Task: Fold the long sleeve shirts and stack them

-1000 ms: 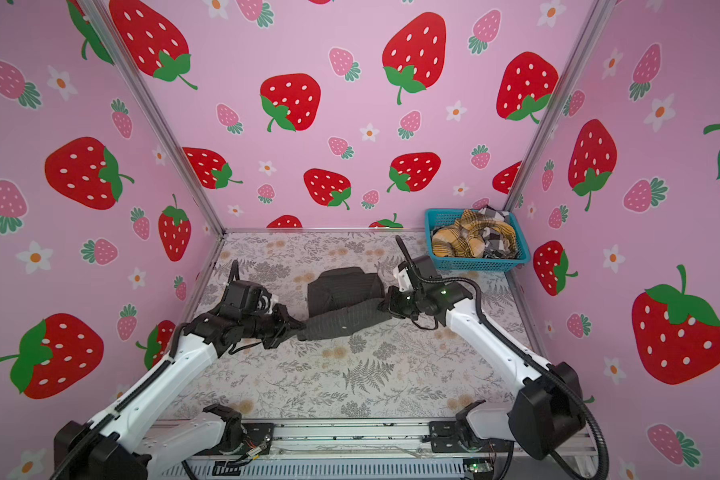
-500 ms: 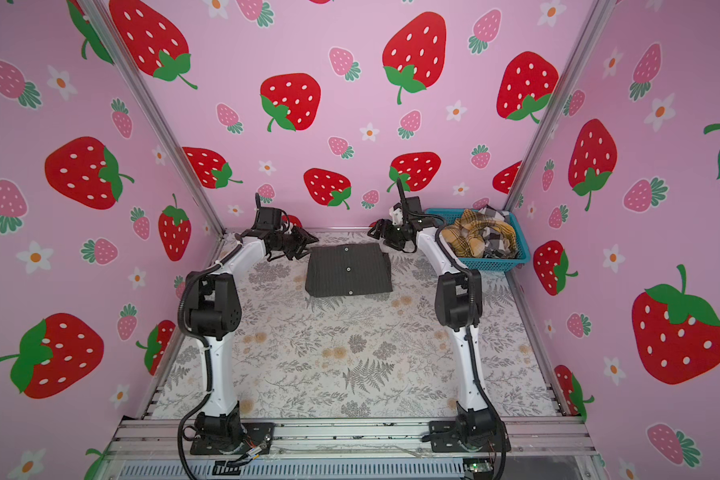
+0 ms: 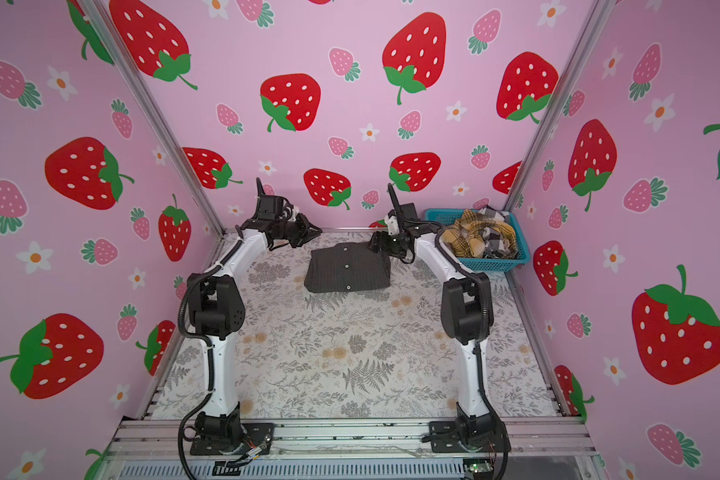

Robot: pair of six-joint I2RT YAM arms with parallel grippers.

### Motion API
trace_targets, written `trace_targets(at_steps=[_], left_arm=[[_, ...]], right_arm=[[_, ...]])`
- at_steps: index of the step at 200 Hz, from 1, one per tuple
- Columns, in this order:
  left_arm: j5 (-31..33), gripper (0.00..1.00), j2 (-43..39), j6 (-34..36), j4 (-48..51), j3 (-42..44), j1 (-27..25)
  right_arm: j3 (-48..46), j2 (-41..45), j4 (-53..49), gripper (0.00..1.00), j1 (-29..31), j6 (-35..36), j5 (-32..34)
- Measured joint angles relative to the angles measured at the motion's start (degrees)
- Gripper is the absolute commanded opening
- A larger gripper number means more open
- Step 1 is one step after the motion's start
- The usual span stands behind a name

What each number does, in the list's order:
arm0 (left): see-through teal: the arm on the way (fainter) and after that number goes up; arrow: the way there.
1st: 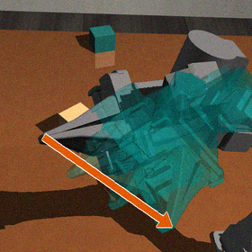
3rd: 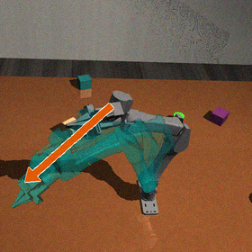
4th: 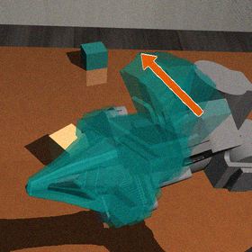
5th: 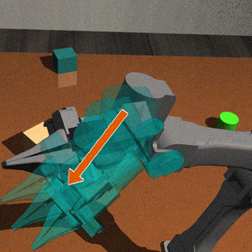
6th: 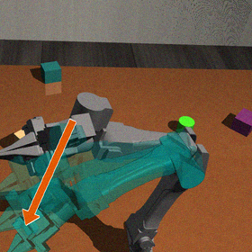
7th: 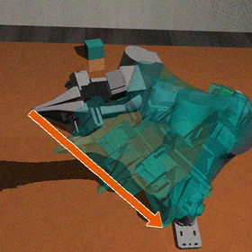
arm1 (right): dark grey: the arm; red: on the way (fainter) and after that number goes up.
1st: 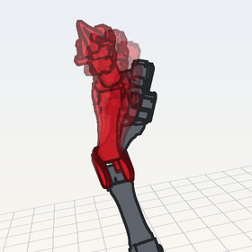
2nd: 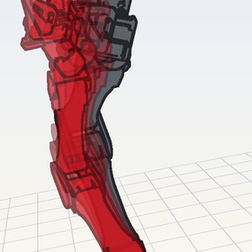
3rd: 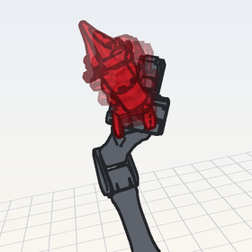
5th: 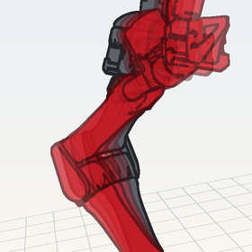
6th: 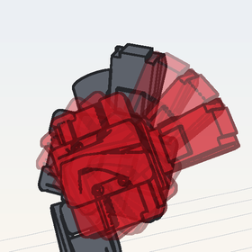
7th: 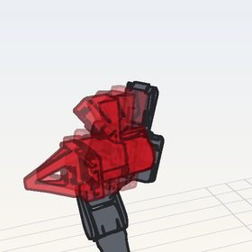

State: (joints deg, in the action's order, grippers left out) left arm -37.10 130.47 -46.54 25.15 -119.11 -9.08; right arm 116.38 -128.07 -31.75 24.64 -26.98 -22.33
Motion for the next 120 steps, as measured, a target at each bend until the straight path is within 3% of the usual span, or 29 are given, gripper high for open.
trace_targets(at_steps=[7,13,56,85,120], left_arm=[[0.0,0.07,0.8,0.1,0.0,0.2,-1.0],[0.0,0.0,1.7,0.4,0.3,0.3,-1.7],[0.9,0.0,7.8,1.5,2.8,4.5,-3.3],[2.1,0.0,5.1,2.7,3.5,14.3,-3.1],[6.2,0.0,-11.5,3.2,0.8,38.8,-3.7]], right_arm=[[2.0,-1.9,0.1,0.78,0.7,0.5,0.5],[3.3,-3.7,0.2,0.76,1.2,1.1,0.9],[0.9,-9.7,-0.5,0.71,2.5,3.3,5.3],[-12.5,-3.3,4.7,0.68,5.1,3.2,7.3],[-37.2,11.5,12.8,0.65,11.7,-0.7,4.0]])
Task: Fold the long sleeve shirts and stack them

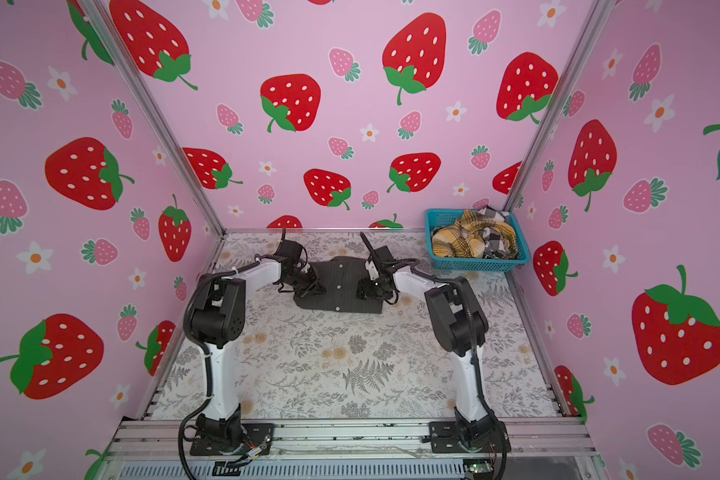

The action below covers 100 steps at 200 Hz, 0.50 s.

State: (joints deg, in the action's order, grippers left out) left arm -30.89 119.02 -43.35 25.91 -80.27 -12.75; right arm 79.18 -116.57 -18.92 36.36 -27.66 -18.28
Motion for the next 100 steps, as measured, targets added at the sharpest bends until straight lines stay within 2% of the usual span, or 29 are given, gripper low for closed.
trace_targets(at_steps=[26,43,59,70,98,100], left_arm=[[0.5,0.0,-11.8,-0.4,-3.0,16.9,-1.1],[0.7,0.0,-18.1,-0.6,-2.5,24.3,-2.6],[0.9,0.17,-21.7,-0.2,0.0,26.3,-3.3],[1.2,0.27,-23.6,0.4,1.5,25.7,-2.4],[1.3,0.49,-25.3,2.6,4.1,17.5,2.3],[1.2,0.54,-25.2,3.1,4.0,16.9,2.7]], right_arm=[[-13.9,10.5,2.0,0.69,4.5,-2.5,-2.8],[-18.0,16.6,0.9,0.83,5.0,-2.8,-3.1],[-18.4,22.5,1.3,0.92,3.5,-2.1,-2.7],[-17.6,25.1,2.4,0.93,1.6,-1.0,-3.0],[-15.0,22.1,7.6,0.94,-4.7,0.8,-6.4],[-14.8,21.6,7.9,0.94,-4.9,0.9,-6.5]])
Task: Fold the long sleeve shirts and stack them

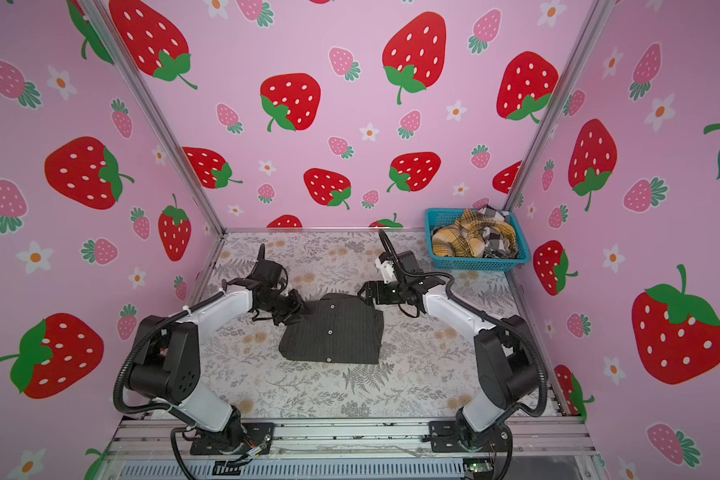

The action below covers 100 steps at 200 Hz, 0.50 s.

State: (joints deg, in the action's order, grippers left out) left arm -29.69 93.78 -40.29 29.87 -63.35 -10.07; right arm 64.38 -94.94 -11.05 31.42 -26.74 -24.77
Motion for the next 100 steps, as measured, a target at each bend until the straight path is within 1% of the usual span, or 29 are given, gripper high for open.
trace_targets(at_steps=[5,25,48,57,70,85,100], left_arm=[[-0.7,0.57,0.0,0.0,-0.3,-1.5,1.0],[-3.8,0.58,1.5,1.0,-1.9,-6.9,5.5],[-6.0,0.6,4.9,1.4,-4.4,-7.6,9.3],[-6.6,0.61,6.3,1.3,-5.0,-7.1,10.1],[-7.3,0.61,8.5,1.4,-6.1,-5.8,10.6],[-7.8,0.59,11.3,1.5,-6.6,-4.8,10.7],[-8.3,0.56,13.8,1.5,-7.8,-3.7,10.6]], right_arm=[[0.4,-1.5,0.6,0.94,-0.9,0.4,-0.6],[1.7,-8.2,2.0,0.94,-2.3,2.2,-3.7],[3.0,-13.4,2.2,0.94,-1.1,4.0,-7.3],[3.7,-14.7,2.2,0.94,-0.6,4.5,-8.2],[5.0,-16.3,2.3,0.91,0.0,4.9,-8.8],[6.1,-17.8,2.5,0.89,0.5,5.3,-9.2],[6.5,-18.6,2.8,0.86,0.5,5.4,-9.4]])
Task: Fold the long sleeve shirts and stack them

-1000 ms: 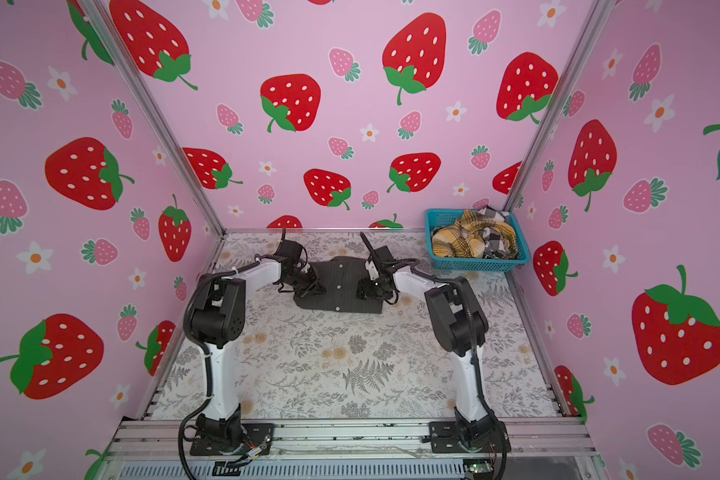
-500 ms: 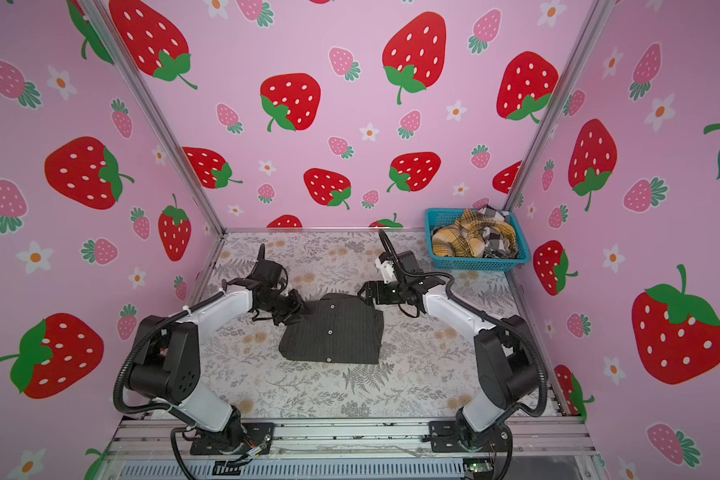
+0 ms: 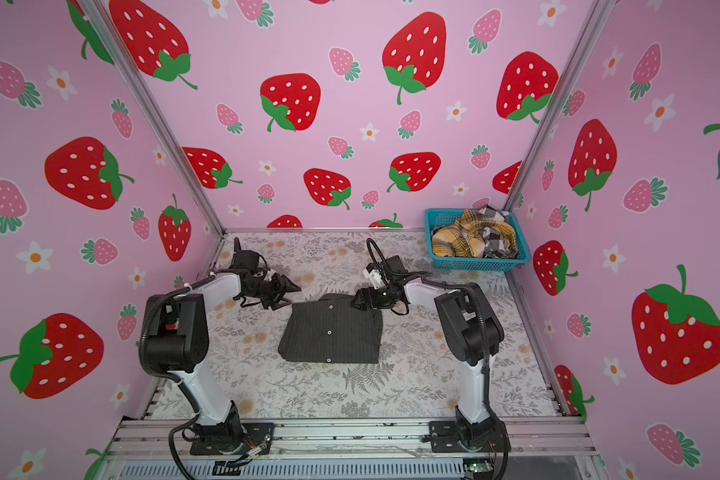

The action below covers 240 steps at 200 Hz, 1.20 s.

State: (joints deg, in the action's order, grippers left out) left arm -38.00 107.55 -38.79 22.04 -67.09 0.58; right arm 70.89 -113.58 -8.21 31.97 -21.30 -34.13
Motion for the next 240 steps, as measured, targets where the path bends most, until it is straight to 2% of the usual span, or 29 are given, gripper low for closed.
trace_targets(at_steps=[24,50,63,77,96,128,138,149,163,181,184,207,240], left_arm=[[-0.1,0.56,2.5,0.2,-0.7,1.0,0.0],[1.1,0.62,0.6,1.6,-0.6,2.0,0.4],[1.8,0.64,-1.9,2.0,-0.3,3.4,1.0],[2.0,0.63,-3.5,2.5,-0.1,3.9,1.4],[1.9,0.64,-2.5,2.9,-0.8,3.9,1.5],[-1.2,0.65,1.1,2.7,-2.4,3.7,1.2],[-1.7,0.59,1.4,2.6,-3.0,3.7,1.1],[-2.3,0.5,1.7,2.4,-3.4,3.6,0.7],[-2.0,0.31,2.3,1.8,-3.7,3.6,-0.1],[-2.0,0.07,3.3,1.6,-4.2,3.6,-0.9],[-1.9,0.0,3.4,1.2,-4.1,3.6,-1.0],[-1.2,0.0,2.8,1.0,-4.1,3.8,-1.4],[0.5,0.0,-2.7,1.0,-4.0,3.8,-2.9]], right_arm=[[0.0,-0.7,0.1,0.83,0.0,-0.1,0.1],[0.7,-0.9,-0.1,0.82,0.0,0.0,0.8],[1.2,-0.9,-0.3,0.77,0.0,0.1,1.4],[1.5,-0.9,-0.4,0.65,0.0,0.3,1.7],[1.9,-1.0,-0.7,0.53,0.0,0.3,1.6],[3.2,-2.3,-0.8,0.56,0.6,0.1,1.7],[3.2,-2.4,-0.9,0.53,1.0,0.1,1.7],[3.2,-2.5,-0.8,0.39,1.4,0.3,1.7],[3.2,-2.5,-0.8,0.24,1.7,0.2,1.8],[3.2,-2.5,-1.0,0.12,2.0,-0.3,2.4],[3.2,-2.5,-1.0,0.09,2.1,-0.5,2.4],[3.1,-1.8,-1.4,0.0,2.8,-1.3,3.8],[1.3,5.3,-2.5,0.0,4.1,-3.1,8.6]])
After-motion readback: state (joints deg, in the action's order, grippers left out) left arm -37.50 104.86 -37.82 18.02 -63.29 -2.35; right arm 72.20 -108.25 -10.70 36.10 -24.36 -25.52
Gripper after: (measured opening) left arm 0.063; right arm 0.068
